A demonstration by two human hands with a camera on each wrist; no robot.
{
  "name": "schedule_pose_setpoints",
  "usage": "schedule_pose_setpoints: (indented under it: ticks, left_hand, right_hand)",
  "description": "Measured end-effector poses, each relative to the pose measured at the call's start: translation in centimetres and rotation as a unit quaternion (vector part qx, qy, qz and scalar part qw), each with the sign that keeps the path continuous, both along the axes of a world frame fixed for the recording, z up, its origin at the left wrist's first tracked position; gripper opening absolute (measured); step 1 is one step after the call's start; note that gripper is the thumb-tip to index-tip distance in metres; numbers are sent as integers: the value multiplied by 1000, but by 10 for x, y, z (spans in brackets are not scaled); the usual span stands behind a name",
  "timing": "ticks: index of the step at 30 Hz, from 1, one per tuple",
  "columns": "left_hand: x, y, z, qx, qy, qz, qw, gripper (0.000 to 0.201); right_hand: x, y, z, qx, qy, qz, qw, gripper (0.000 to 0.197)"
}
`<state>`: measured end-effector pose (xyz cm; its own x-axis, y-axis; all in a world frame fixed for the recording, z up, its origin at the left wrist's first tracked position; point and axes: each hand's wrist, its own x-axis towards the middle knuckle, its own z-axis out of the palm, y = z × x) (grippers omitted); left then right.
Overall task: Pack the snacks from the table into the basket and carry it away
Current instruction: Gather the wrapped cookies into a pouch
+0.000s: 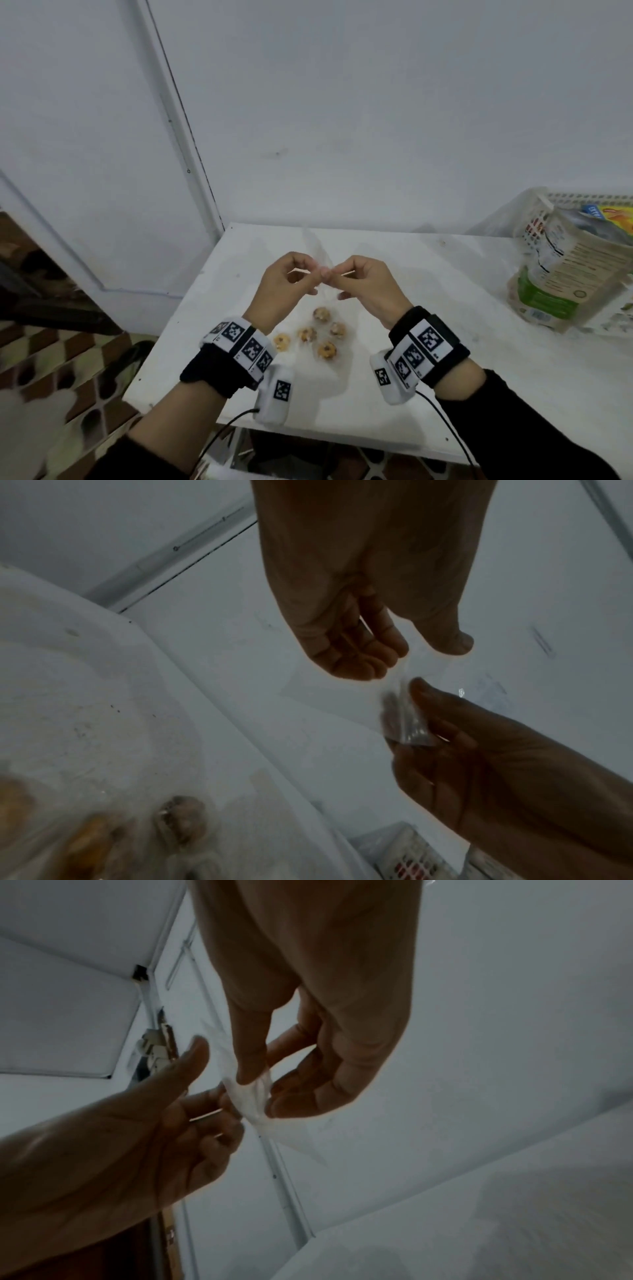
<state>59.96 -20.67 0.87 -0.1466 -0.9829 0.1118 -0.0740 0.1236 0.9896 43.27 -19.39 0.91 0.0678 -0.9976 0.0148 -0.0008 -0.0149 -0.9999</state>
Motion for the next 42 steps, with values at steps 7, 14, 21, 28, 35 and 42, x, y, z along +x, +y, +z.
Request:
schedule_pose_setpoints:
  ticks: [7, 14, 21, 28, 35, 42]
  left_hand:
    - [31, 2, -3, 27, 23, 59, 998, 10]
    - [50, 9, -1, 24, -13, 56, 998, 15]
    - [44, 10, -5, 34, 58, 24, 997, 13]
    - [63, -1, -14, -186, -257, 40, 947, 59]
    - [78, -11, -9, -79, -198, 21, 977, 33]
    - [82, -15, -13, -101, -212, 2, 972, 32]
  right_hand:
    - [10, -9, 3, 11, -4, 23, 1000, 17]
    - [21, -20, -6, -79, 104, -39, 991, 23]
    - [37, -26, -8, -126, 197, 3, 972, 13]
    - [34, -21, 6, -31, 105, 101, 989, 23]
    - [25, -14, 20, 8, 119, 171, 978, 28]
    - [19, -22, 8, -79, 265, 121, 953, 22]
